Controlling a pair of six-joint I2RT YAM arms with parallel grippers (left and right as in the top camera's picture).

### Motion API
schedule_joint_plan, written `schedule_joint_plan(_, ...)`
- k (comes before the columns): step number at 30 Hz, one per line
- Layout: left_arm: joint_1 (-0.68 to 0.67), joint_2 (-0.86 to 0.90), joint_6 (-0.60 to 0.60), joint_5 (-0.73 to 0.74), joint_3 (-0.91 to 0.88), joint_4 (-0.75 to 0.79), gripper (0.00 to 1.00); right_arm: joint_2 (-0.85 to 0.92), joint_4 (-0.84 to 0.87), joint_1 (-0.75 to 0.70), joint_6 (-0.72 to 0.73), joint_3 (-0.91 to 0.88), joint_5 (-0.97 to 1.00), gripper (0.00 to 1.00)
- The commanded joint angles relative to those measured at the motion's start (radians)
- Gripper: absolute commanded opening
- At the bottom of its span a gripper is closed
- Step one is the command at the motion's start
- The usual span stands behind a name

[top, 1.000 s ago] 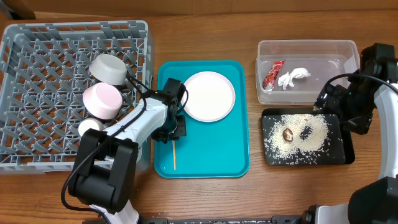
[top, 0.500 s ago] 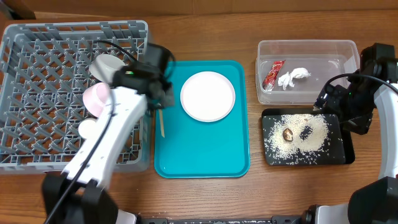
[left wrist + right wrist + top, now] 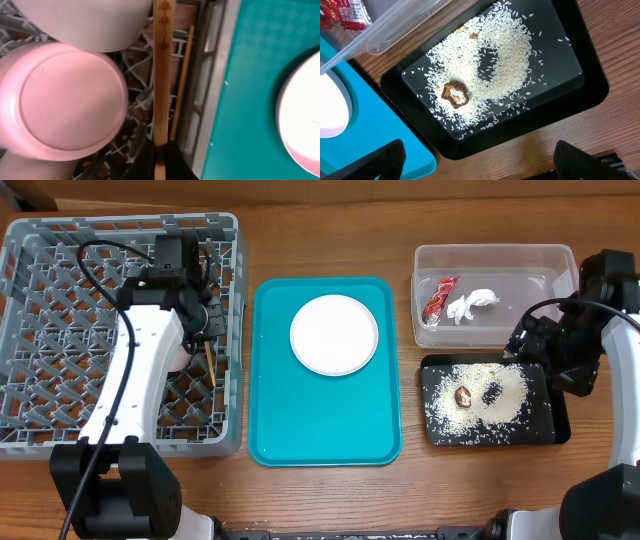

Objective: Sort waste into correct bins and load items into the dishwasher
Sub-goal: 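Move the left gripper to the white plate and grasp its rim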

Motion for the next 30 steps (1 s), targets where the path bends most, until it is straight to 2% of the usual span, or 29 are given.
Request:
schedule_joint_plan(1,-0.01,-0.009,0.057,0.063,0.004,0.008,0.1,-0.027,0.004,0.001,-0.003,0.005,-0.002,0.96)
schedule_joint_plan(2,-0.01,-0.01,0.057,0.063,0.005,0.005,0.21,-0.027,0.004,0.001,-0.003,0.005,-0.002,0.96)
schedule_joint_plan(3,-0.01,-0.01,0.056,0.064,0.005,0.002,0.49,-0.027,0.004,0.001,-0.003,0.005,-0.001,0.96)
schedule_joint_plan(4,-0.01,-0.01,0.056,0.066,0.005,-0.003,0.67,-0.027,0.004,0.001,-0.003,0.005,-0.001,0.96)
schedule_joint_plan(7,-0.023,-0.01,0.053,0.17,0.005,-0.019,0.79,-0.027,0.005,0.001,-0.003,0.005,-0.001,0.96)
schedule_joint_plan(9,-0.047,-0.011,0.051,0.216,0.006,-0.015,0.8,-0.027,0.005,0.001,-0.003,0.005,-0.001,0.96)
schedule_joint_plan(17,-0.299,-0.016,0.051,0.203,0.003,0.132,0.79,-0.027,0.008,0.001,-0.003,0.005,-0.001,0.96)
schedule_joint_plan(22,-0.463,-0.003,0.058,0.096,-0.006,0.235,0.85,-0.027,0.008,0.001,-0.003,0.005,-0.001,0.96)
schedule_joint_plan(30,-0.584,0.147,0.06,0.082,-0.006,0.274,0.87,-0.027,0.007,0.001,-0.002,0.005,-0.002,0.96)
